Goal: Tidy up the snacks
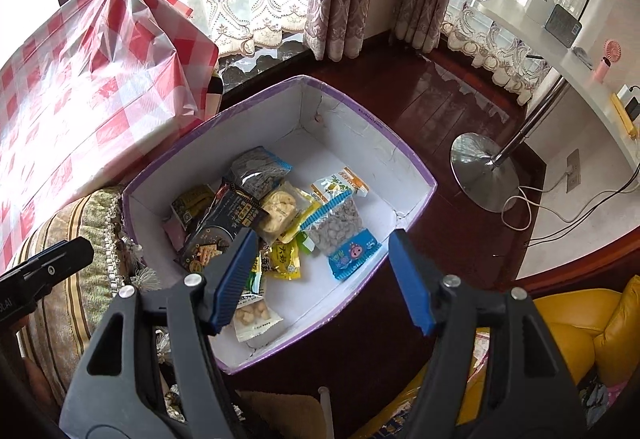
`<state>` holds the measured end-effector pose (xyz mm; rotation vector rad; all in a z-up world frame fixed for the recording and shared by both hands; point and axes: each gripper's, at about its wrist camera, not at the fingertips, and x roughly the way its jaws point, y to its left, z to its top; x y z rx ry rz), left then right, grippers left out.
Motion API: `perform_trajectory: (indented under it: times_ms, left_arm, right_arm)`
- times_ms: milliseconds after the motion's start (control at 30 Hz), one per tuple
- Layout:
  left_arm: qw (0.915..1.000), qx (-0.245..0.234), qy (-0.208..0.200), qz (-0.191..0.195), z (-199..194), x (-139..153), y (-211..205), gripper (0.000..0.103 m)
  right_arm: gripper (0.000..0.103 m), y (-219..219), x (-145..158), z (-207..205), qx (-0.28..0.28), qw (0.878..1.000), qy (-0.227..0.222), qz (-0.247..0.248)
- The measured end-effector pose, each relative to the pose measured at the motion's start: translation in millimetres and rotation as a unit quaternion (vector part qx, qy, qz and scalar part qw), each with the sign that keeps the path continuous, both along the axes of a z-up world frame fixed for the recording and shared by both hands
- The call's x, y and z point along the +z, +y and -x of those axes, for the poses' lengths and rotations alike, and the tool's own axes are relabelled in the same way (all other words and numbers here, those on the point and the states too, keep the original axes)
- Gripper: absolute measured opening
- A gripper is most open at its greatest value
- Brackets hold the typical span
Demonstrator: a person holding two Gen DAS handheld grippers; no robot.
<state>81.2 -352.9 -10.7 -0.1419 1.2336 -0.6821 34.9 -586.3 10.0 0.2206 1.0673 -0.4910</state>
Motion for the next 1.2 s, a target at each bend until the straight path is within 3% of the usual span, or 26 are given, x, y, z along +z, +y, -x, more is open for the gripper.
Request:
perform_trajectory:
  times_ms: [167,1200]
  left_arm:
    - [0.9999,-0.010,-0.002,-0.011,-1.3,-1.6,-6.7,0.078]
    - [0.9995,-0.022,-0.006,-0.020,-4.6,-4.2,-14.0,0.083]
  right_arm:
    - [0.071,2.6,0.2,-8.1,0.010,1.000,-0.003,0.003]
    - [0.072,3.9,-8.8,-12.8,0.029,1.000,0.003,0.002]
